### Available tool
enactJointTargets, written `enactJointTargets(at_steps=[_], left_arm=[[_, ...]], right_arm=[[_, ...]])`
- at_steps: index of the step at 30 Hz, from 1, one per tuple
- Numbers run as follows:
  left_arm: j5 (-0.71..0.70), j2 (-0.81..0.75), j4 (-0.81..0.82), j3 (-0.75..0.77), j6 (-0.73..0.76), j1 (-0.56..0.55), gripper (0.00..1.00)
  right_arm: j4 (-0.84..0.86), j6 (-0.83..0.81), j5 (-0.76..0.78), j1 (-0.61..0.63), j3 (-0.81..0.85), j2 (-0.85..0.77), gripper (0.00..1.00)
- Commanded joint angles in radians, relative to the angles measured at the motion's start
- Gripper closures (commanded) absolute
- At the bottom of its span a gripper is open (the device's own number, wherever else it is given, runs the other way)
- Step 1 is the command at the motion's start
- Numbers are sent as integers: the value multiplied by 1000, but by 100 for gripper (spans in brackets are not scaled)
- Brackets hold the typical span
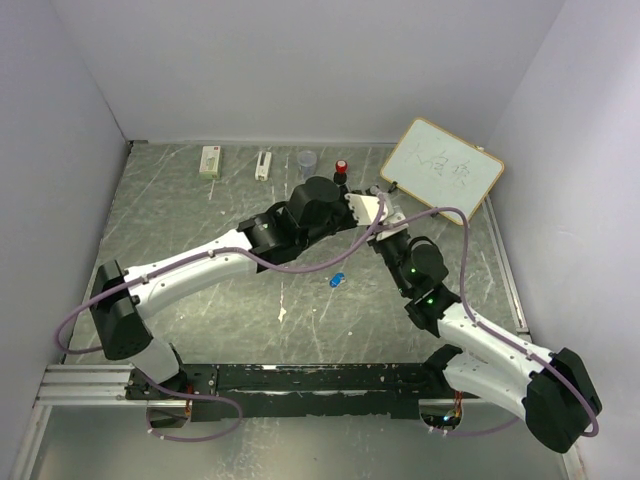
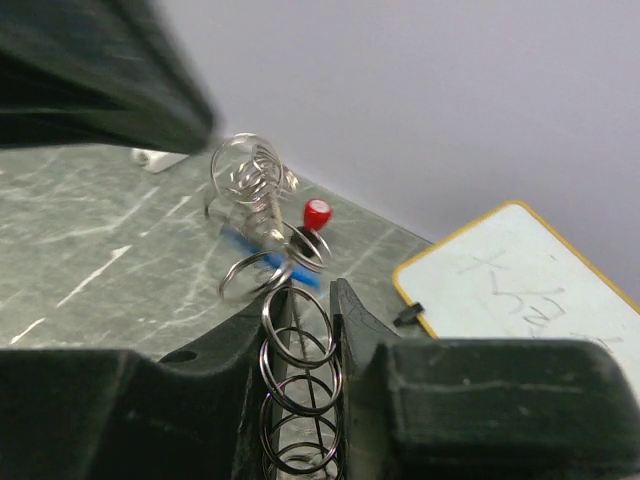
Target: Put the keys on the keyring
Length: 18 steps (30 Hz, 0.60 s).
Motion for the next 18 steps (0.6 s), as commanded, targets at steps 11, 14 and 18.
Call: enactJointTargets(at_steps=[11,14,18], left_arm=[[-137,-127,168,-112,66,21,93],[-174,-136,239,-140,24,25,93],[-124,-153,251,-166,-113,57,93]], right_arm=[[103,58,40,-22,-17,-41,100],[98,67,2,-22,-22,-54,100],[120,64,-55,-23,-40,-76,100]])
